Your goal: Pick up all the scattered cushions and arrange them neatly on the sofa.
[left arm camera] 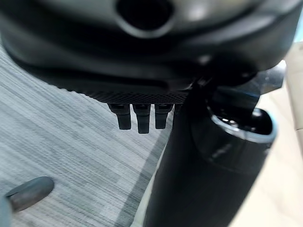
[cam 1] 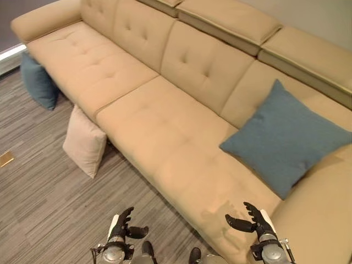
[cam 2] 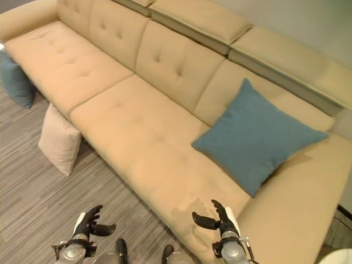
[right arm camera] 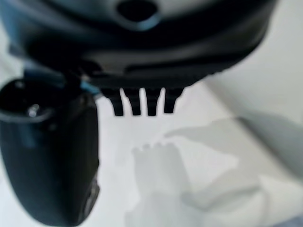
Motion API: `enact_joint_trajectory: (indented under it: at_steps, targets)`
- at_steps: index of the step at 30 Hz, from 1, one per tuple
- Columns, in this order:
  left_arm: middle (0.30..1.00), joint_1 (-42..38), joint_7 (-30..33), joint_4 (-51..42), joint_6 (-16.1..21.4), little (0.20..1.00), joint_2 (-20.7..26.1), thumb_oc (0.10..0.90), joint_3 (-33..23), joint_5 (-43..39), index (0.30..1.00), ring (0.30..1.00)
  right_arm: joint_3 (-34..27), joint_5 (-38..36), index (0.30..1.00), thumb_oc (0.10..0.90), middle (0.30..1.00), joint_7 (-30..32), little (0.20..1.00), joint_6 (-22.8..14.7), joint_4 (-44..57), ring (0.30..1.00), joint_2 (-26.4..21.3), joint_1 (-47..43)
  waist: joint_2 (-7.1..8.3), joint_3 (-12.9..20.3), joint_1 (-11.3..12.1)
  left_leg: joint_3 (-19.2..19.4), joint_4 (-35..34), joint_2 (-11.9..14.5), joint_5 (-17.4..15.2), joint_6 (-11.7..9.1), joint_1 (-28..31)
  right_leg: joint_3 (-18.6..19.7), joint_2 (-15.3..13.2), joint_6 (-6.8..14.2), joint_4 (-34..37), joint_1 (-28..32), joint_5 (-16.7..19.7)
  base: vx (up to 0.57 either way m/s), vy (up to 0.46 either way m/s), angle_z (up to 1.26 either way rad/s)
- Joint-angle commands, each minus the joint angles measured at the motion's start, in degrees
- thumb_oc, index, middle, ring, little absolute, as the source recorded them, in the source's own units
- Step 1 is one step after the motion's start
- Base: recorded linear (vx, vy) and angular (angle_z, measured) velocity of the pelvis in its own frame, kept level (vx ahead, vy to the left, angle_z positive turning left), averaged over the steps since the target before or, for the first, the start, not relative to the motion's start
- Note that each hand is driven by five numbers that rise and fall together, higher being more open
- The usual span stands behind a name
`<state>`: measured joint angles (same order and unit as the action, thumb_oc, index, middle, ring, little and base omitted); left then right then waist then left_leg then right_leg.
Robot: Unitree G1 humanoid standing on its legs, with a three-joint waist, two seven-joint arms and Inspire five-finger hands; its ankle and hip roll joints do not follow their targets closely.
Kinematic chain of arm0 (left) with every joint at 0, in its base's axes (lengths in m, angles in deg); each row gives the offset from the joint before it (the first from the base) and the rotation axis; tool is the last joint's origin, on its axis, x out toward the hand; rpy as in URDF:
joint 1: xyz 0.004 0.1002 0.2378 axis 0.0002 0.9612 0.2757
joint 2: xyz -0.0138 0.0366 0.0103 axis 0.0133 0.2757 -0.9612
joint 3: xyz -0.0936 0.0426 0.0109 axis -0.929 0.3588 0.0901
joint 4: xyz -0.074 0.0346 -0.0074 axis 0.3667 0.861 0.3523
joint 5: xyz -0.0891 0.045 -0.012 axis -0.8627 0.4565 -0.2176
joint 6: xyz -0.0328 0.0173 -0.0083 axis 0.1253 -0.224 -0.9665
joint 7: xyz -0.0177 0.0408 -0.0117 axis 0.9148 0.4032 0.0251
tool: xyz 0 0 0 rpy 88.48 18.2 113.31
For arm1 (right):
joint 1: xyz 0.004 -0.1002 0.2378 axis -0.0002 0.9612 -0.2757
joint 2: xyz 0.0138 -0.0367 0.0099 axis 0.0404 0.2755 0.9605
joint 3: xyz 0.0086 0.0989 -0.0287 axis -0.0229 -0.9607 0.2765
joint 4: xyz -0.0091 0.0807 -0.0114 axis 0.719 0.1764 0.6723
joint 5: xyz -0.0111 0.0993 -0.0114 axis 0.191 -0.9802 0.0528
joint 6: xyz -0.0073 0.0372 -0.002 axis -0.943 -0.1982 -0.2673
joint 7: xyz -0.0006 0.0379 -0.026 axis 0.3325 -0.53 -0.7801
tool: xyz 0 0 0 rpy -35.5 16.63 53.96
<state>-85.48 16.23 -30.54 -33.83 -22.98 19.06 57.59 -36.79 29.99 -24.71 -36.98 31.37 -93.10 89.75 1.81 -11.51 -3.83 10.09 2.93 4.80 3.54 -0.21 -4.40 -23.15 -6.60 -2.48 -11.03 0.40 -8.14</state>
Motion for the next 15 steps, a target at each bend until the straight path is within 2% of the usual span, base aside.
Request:
enact_joint_trajectory:
  at_steps: [1, 2, 3, 4, 5, 6, 7, 9, 10, 12, 15]
  targets:
    - [0.9, 0.4, 0.0, -1.3, 1.9, 0.9, 2.4, 0.8, -1.7, 1.3, 0.9, 0.9, -0.2, 1.2, 0.9, 0.8, 0.9, 1.1, 0.9, -1.3, -1.4, 0.9, 0.4, -3.3, 1.33, 0.2, 2.5, -4.4, -2.9, -2.4, -7.7, -0.9, 1.6, 2.5, -3.3, 7.7, 6.4, -2.8, 5.3, 0.0, 0.174, 0.87]
    - [0.9, 0.4, 0.0, -1.3, 1.9, 0.9, 2.4, 0.8, -1.7, 1.3, 0.9, 0.9, -0.2, 1.2, 0.9, 0.8, 0.9, 1.1, 0.9, -1.3, -1.4, 0.9, 0.4, -3.3, 1.34, 0.2, 2.5, -4.4, -2.9, -2.5, -7.7, -0.9, 1.6, 2.5, -3.3, 7.7, 6.4, -2.8, 5.3, 0.01, 0.178, 0.74]
    - [0.9, -0.1, 0.4, -0.1, 1.7, 0.9, 3.4, 0.8, -2.4, 1.9, 0.9, 0.9, 0.2, 1.3, 0.9, 0.8, 0.9, 1.2, 0.9, -1.3, -1.9, 0.9, 0.9, -4.1, 1.57, 0.2, 3.2, -6.6, -4.3, -3.5, -7.3, -0.3, 2.1, 2.9, -4.0, 8.0, 3.3, -3.8, 4.9, 0.02, 0.123, 0.64]
    - [0.9, -0.1, 0.8, 0.2, 1.5, 0.9, 3.9, 0.8, -2.6, 2.0, 0.9, 0.9, 0.3, 0.8, 0.9, 0.8, 0.9, 1.2, 0.9, -1.3, -2.1, 0.9, 1.3, -4.3, 1.85, 0.2, 3.1, -8.1, -4.7, -4.0, -7.2, -0.1, 2.3, 5.2, -3.4, 7.9, 2.2, -4.6, 4.7, 0.02, 0.123, 0.78]
    - [0.9, -0.1, 0.8, 0.2, 1.5, 0.9, 3.9, 0.8, -2.6, 2.0, 0.9, 0.9, 0.3, 0.8, 0.9, 0.8, 0.9, 1.2, 0.9, -1.3, -2.1, 0.9, 1.3, -4.3, 1.85, 0.2, 3.1, -8.1, -4.7, -4.0, -7.2, -0.1, 2.3, 5.2, -3.4, 7.9, 2.2, -4.6, 4.7, 0.03, 0.054, 0.94]
    - [0.9, -0.1, 1.1, 0.5, 1.5, 0.9, 4.3, 0.8, -3.1, 2.0, 0.9, 0.9, 0.3, 0.4, 0.9, 0.8, 0.9, 1.2, 0.9, -1.4, -1.8, 0.9, 1.5, -4.3, 2.04, 0.3, 2.7, -9.5, -4.9, -4.5, -6.8, 0.2, 2.1, 8.5, -2.0, 8.0, 2.0, -5.5, 4.7, 0.07, 0.079, 1.07]
    - [0.9, 0.0, 1.8, 1.4, 1.6, 0.9, 4.8, 0.8, -3.8, 1.9, 0.9, 0.9, 0.9, 0.1, 0.9, 0.8, 0.9, 1.3, 0.9, -1.4, -2.0, 0.9, 1.6, -4.5, 2.16, 0.2, 2.3, -11.4, -6.1, -5.3, -6.2, 0.4, 2.7, 14.7, 1.0, 8.3, 1.8, -6.8, 4.4, 0.09, 0.1, 0.94]
    - [0.9, -0.3, 2.3, 1.4, 1.7, 0.9, 5.2, 0.8, -4.0, 2.0, 0.9, 0.9, 1.5, -0.4, 0.9, 0.8, 0.9, 1.1, 0.9, -1.6, -1.7, 0.9, 1.6, -4.7, 2.32, 0.0, 2.2, -13.8, -6.8, -6.3, -5.2, 0.5, 2.7, 17.9, 3.4, 8.0, 3.1, -7.6, 4.4, 0.08, 0.056, 1.11]
    - [0.9, -0.3, 2.3, 1.4, 1.7, 0.9, 5.2, 0.8, -4.0, 2.0, 0.9, 0.9, 1.5, -0.4, 0.9, 0.8, 0.9, 1.1, 0.9, -1.6, -1.8, 0.9, 1.6, -4.7, 2.32, 0.1, 2.1, -13.9, -6.8, -6.4, -5.1, 0.5, 2.5, 17.9, 3.3, 8.0, 3.2, -7.7, 4.6, 0.07, 0.007, 1.26]
    - [0.9, -1.3, 2.3, 1.4, 1.9, 0.9, 5.6, 0.8, -4.0, 1.8, 0.9, 0.9, 2.0, -1.3, 0.9, 0.8, 0.9, 0.9, 0.9, -1.9, -1.4, 0.9, 1.6, -5.0, 2.45, -0.7, 2.2, -18.0, -7.4, -7.9, -4.0, 0.0, 2.3, 19.4, 5.3, 7.5, 4.7, -8.3, 4.5, 0.08, -0.023, 1.01]
    - [0.9, -1.7, 2.3, 1.4, 2.1, 0.9, 5.4, 0.8, -4.3, 1.7, 0.9, 0.9, 2.2, -1.5, 0.9, 0.8, 0.9, 0.8, 0.9, -2.0, -1.5, 0.9, 1.8, -5.2, 2.53, -0.8, 2.1, -19.5, -7.6, -8.6, -3.7, -0.4, 1.9, 19.1, 5.2, 7.4, 5.8, -7.7, 5.0, 0.1, -0.099, 1.53]
